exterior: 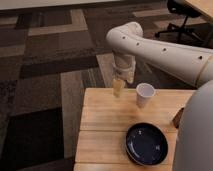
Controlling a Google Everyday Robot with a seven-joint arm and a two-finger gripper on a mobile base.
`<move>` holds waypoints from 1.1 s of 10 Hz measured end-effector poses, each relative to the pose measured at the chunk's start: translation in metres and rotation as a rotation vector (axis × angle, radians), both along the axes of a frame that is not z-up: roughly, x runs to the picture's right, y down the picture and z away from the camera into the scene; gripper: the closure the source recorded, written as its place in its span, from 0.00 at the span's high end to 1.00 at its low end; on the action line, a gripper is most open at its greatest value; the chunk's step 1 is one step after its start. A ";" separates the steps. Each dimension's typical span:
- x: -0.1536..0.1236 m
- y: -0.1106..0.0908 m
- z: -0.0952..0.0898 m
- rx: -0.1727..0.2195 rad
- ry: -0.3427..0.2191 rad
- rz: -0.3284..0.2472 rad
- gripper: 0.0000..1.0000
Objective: Pick up the ceramic cup
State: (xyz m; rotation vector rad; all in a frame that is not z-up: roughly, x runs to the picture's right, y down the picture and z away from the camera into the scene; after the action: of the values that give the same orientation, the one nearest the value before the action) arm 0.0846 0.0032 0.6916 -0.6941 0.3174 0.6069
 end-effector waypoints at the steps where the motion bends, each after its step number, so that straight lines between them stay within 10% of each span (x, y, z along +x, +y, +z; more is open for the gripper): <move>1: 0.003 0.000 -0.002 -0.001 0.014 -0.006 0.65; 6: 0.059 -0.019 0.004 0.119 0.195 0.058 0.65; 11: 0.072 -0.039 0.007 0.185 0.242 0.089 0.65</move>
State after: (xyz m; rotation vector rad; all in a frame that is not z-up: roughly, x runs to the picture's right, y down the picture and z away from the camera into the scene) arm 0.1567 -0.0361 0.6988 -0.4587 0.4504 0.7965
